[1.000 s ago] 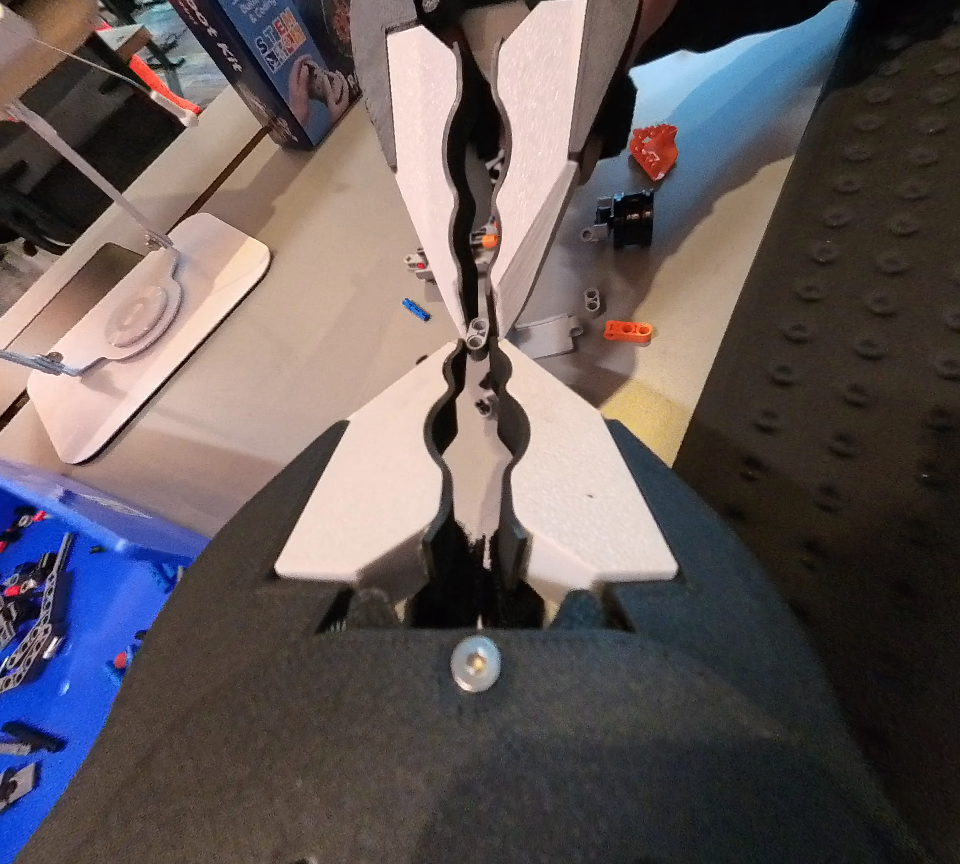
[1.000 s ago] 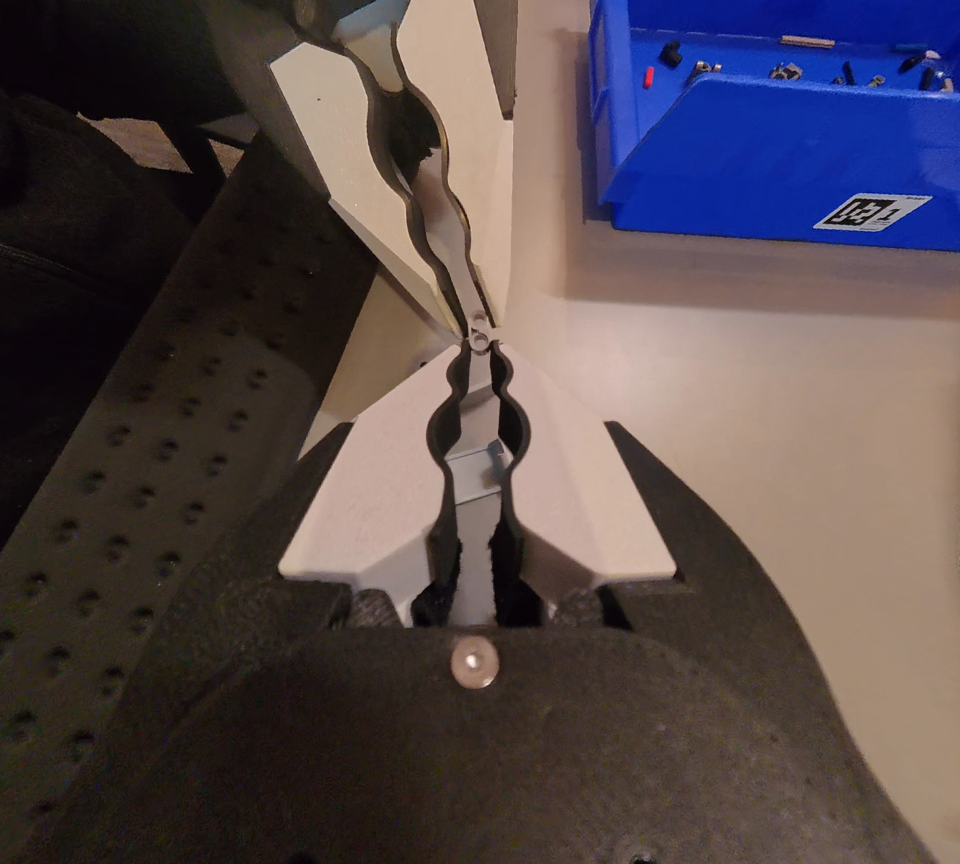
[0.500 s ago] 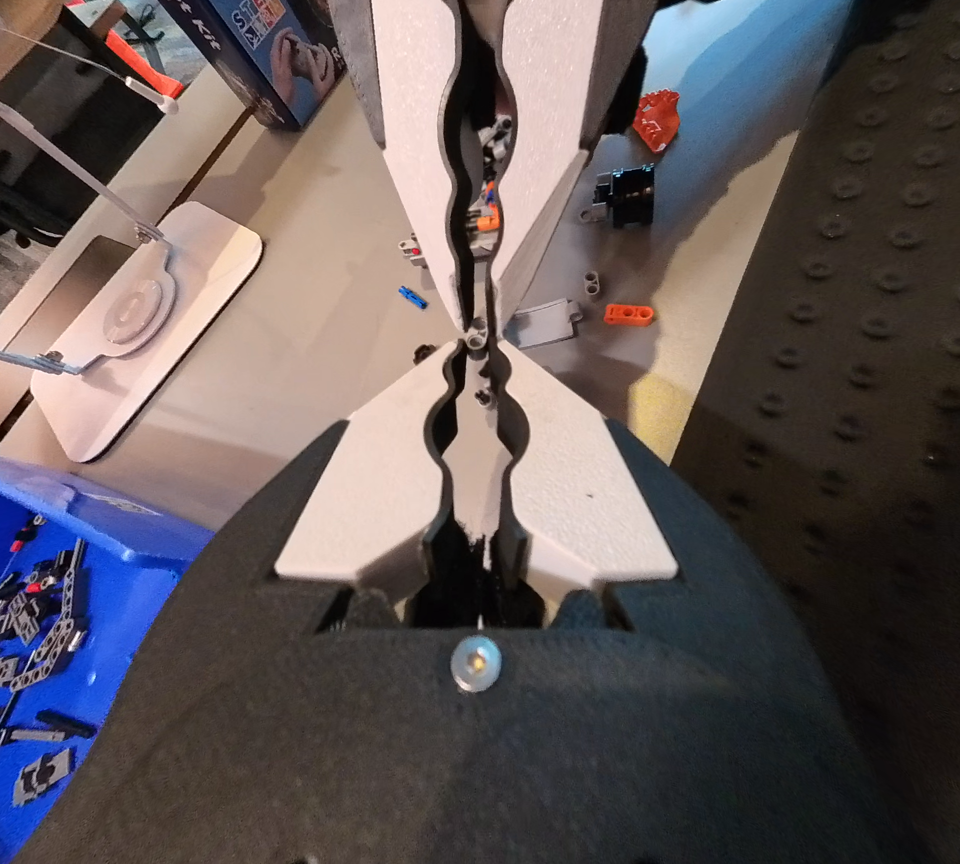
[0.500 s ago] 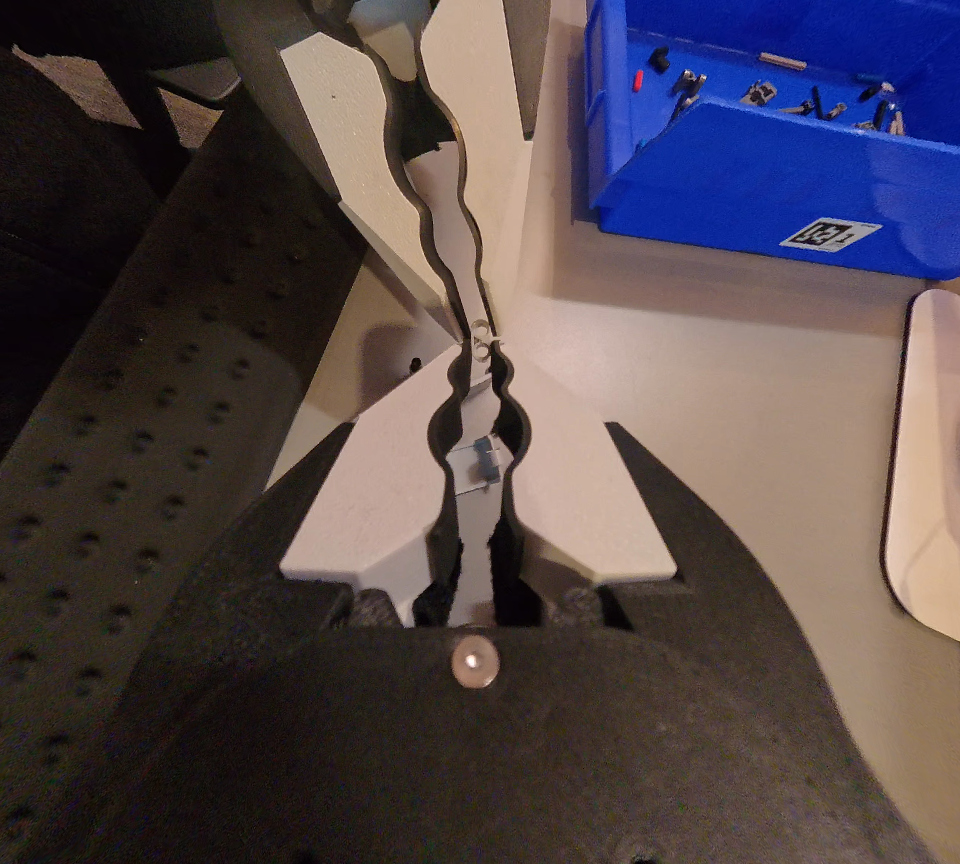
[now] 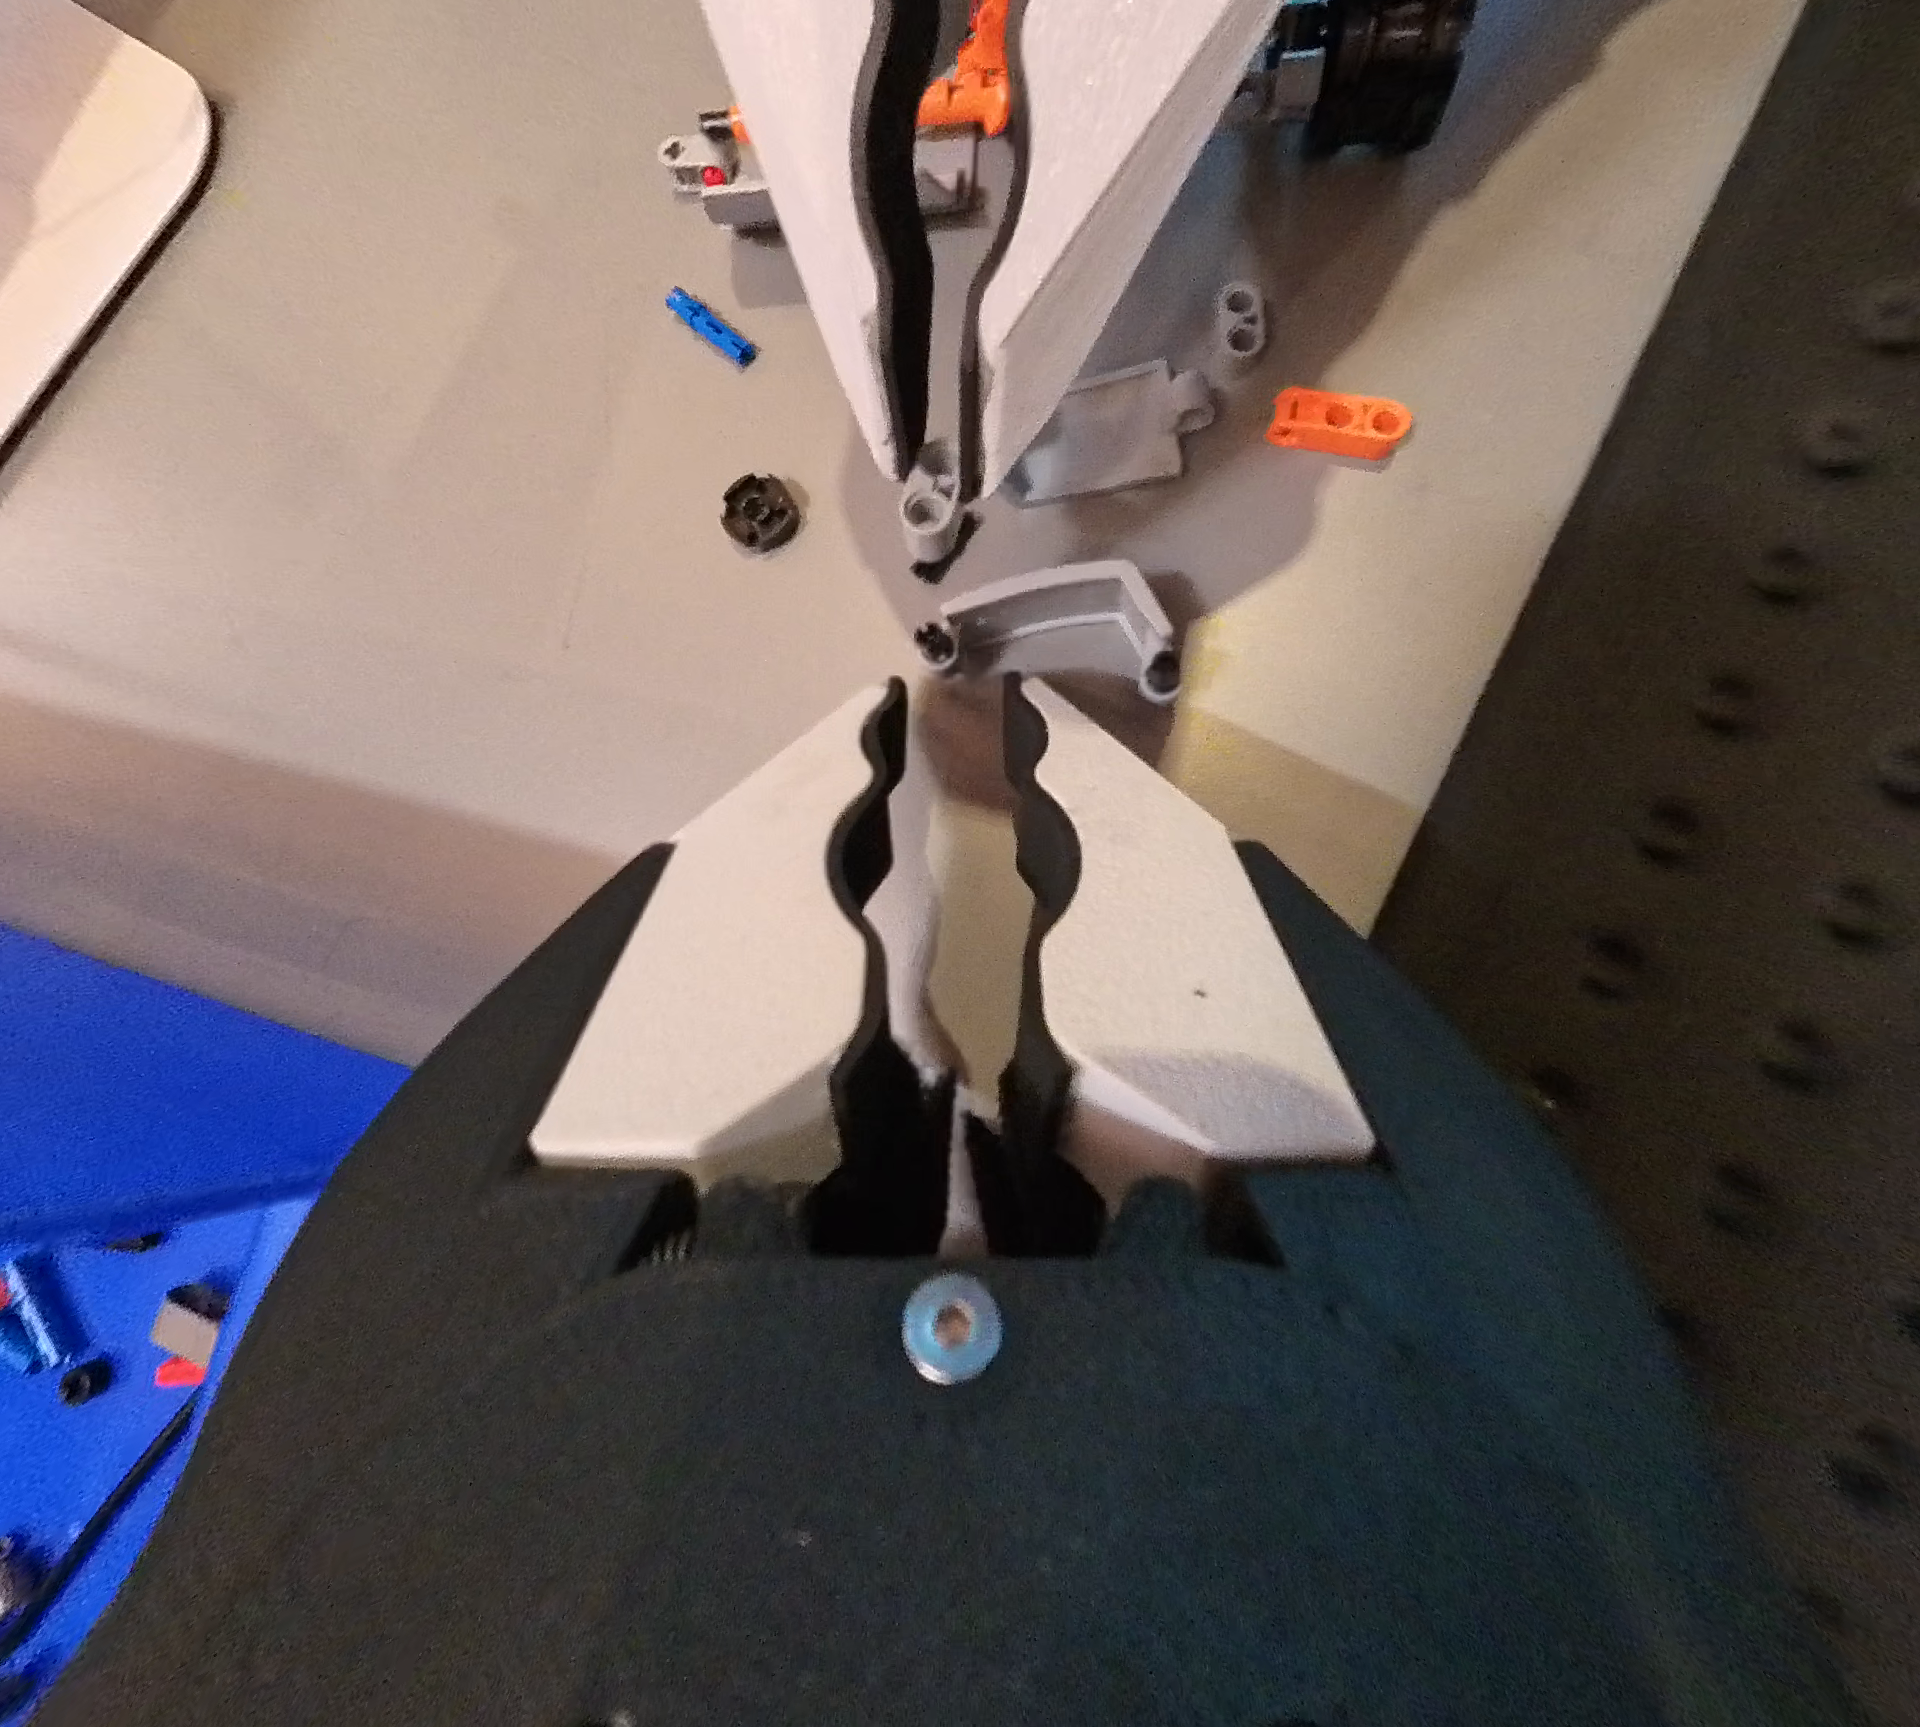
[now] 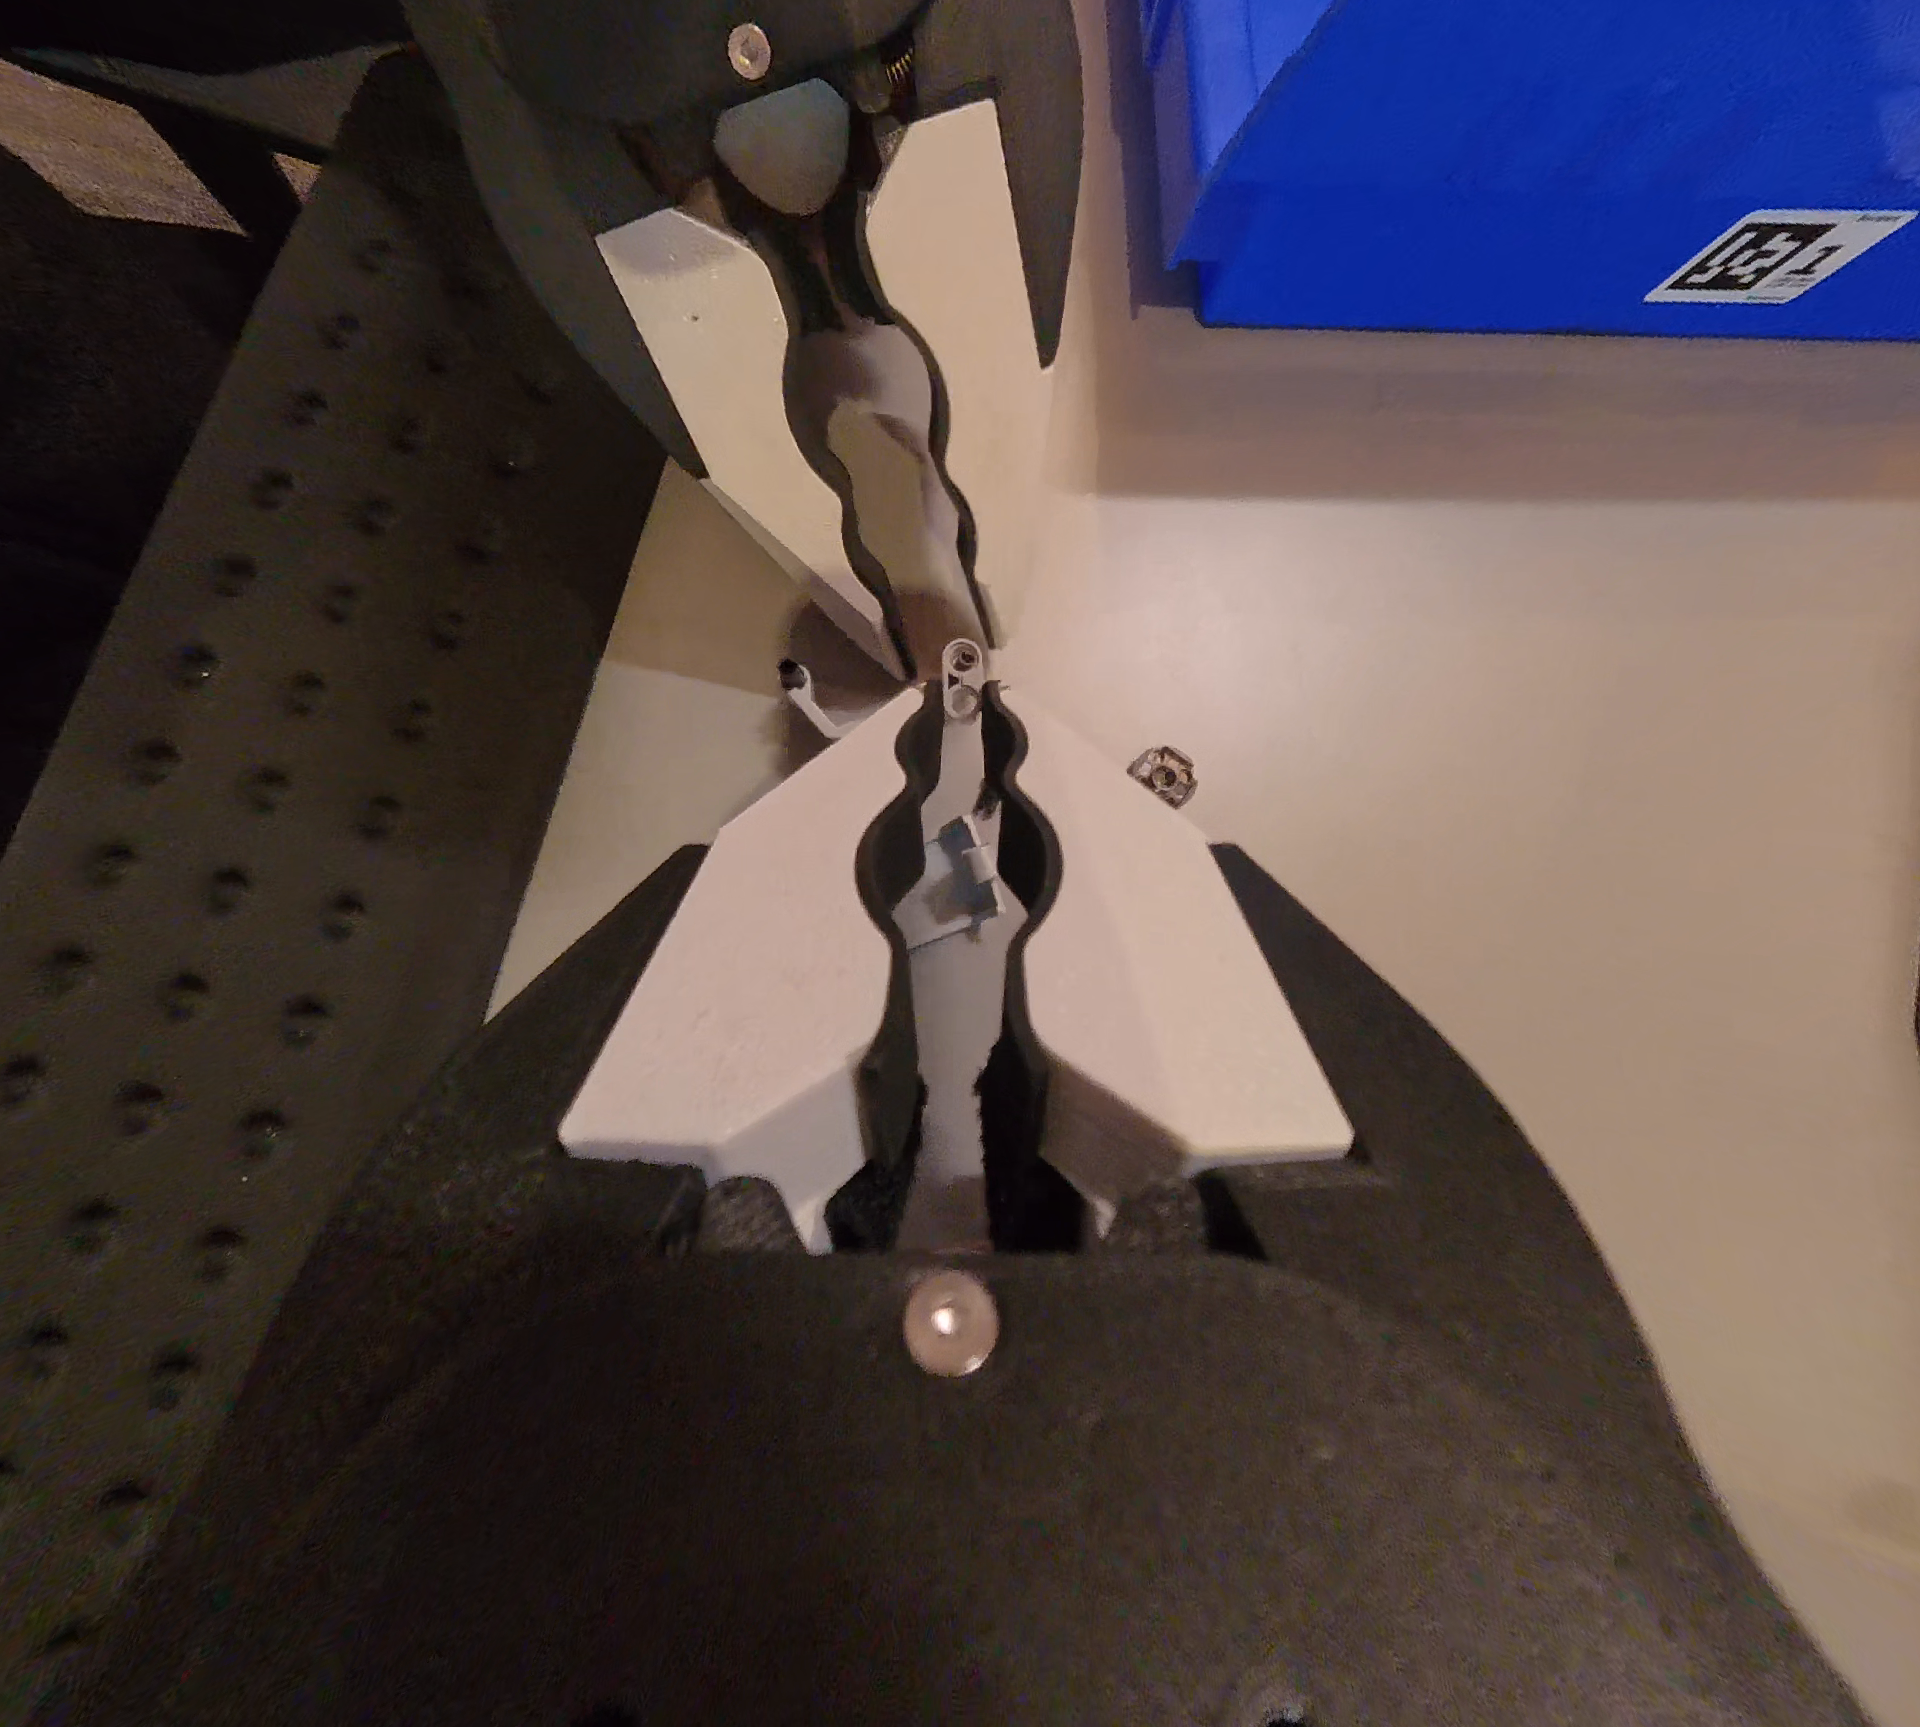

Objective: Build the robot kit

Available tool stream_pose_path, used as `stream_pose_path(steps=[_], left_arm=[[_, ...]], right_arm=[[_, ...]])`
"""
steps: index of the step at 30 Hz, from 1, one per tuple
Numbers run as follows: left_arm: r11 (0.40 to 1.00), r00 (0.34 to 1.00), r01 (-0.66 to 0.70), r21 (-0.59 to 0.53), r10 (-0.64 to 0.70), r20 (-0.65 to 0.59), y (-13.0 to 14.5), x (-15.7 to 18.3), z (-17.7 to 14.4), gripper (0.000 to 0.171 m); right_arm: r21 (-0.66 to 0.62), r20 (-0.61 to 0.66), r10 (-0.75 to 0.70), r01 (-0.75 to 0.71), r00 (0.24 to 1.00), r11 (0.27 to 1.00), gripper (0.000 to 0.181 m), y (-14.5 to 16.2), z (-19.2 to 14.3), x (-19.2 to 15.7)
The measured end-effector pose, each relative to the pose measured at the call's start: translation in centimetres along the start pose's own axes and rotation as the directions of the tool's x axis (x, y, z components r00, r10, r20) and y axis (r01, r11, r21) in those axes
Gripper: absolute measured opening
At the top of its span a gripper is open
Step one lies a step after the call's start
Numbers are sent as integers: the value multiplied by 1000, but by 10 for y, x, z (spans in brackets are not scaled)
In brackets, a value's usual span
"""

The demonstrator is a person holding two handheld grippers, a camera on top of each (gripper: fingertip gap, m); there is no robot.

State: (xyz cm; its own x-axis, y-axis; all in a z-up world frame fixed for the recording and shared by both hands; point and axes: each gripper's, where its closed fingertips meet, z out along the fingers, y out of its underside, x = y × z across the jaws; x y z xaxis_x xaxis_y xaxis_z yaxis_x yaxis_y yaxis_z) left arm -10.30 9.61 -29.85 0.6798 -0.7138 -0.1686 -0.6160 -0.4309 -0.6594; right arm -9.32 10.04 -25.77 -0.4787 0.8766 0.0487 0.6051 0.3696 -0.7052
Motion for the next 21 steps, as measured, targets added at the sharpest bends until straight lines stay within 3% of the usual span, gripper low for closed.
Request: stream_pose_path(steps=[4,13,21], left_arm=[[999,1000,11,33,-11,-18,-7,1,5,4],[998,1000,5,70,-4,-15,-13,2,5,2],[999,1000,13,32,-14,16,-11,2,-2,3]], right_arm=[[-8,0,14,-14,1000,1000,4,3,2,2],[-17,-5,29,-29,1000,999,4,5,3,2],[-67,-15,25,-26,1000,997,4,7,7,-4]])
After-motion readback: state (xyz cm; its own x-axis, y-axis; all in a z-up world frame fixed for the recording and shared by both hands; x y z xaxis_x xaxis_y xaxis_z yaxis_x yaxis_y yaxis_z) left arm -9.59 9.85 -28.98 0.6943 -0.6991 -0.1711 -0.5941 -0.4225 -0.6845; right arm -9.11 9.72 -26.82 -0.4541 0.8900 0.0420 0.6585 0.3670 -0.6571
